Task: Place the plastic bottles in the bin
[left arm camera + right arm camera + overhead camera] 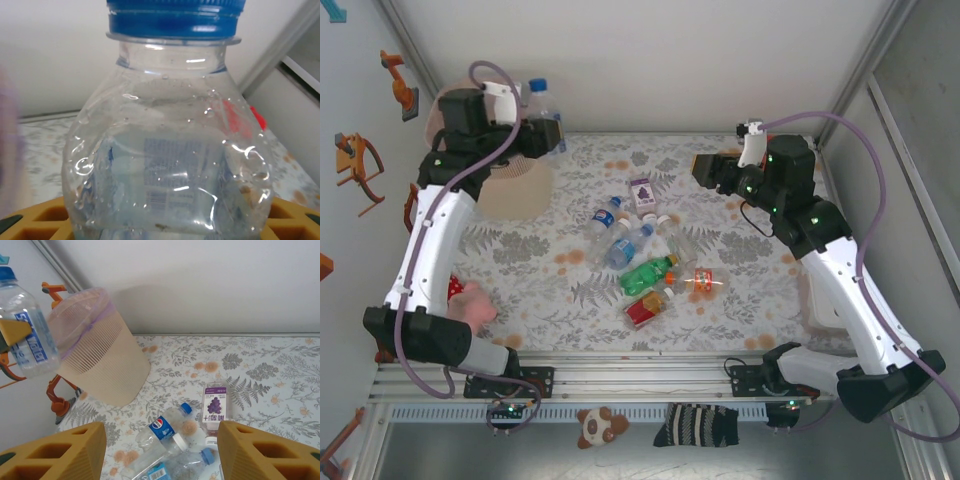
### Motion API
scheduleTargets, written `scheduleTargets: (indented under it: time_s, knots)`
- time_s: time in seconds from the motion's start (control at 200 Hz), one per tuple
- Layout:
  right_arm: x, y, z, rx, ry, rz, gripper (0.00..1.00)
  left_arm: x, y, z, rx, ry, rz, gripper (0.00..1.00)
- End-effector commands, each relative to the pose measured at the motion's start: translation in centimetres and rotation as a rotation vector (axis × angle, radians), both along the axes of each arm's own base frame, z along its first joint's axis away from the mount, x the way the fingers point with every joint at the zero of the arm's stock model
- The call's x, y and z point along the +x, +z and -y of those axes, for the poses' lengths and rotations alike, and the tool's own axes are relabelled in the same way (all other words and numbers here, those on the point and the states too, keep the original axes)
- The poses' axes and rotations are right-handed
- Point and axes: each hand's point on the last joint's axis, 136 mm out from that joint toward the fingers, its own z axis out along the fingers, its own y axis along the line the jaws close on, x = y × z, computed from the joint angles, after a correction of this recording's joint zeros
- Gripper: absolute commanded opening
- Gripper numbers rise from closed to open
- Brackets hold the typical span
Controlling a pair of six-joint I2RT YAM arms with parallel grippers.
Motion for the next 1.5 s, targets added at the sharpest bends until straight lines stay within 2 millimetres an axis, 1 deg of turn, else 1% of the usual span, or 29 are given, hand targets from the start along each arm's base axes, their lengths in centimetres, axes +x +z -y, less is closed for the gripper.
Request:
scheduleTargets:
  time_s: [0.0,0.145,0.305,0.481,0.636,0.736,0.826,1.021,1.217,1.497]
  knots:
    - [-0.1,1.0,0.1,-0.007,-0.004,0.032,0.59,0.3,2.2,-3.5,0.093,0.103,0.055,0.55]
    - [0.0,0.7,0.0,-0.017,-0.003,0.027,0.59,2.1,3.4,-7.9,0.207,0.254,0.070,0.54]
    - [0.2,0.7,-0.1,-0.017,-0.002,0.025,0.59,4.0,4.1,-11.7,0.309,0.381,0.060,0.55]
    - [0.2,0.4,0.1,-0.037,-0.007,0.023,0.59,6.4,3.0,-14.9,0.466,0.479,-0.001,0.54]
    - [0.2,-0.1,0.1,-0.043,-0.008,0.013,0.59,8.1,1.4,-17.3,0.579,0.529,-0.058,0.54]
    - [0.2,-0.5,0.1,-0.049,-0.007,0.004,0.59,9.1,-0.2,-18.6,0.643,0.549,-0.102,0.55]
    - [0.3,-0.8,0.1,-0.056,-0.008,-0.001,0.59,9.9,-2.2,-19.6,0.679,0.560,-0.152,0.55]
    - [0.6,-1.2,-0.2,-0.055,0.001,-0.011,0.59,10.8,-6.3,-21.4,0.737,0.585,-0.260,0.55]
    - [0.9,-2.0,-0.7,-0.055,0.017,-0.037,0.59,11.5,-10.4,-22.5,0.738,0.569,-0.366,0.56]
    - [1.1,-3.1,-0.7,-0.059,0.015,-0.057,0.59,11.7,-15.9,-22.7,0.689,0.512,-0.515,0.60]
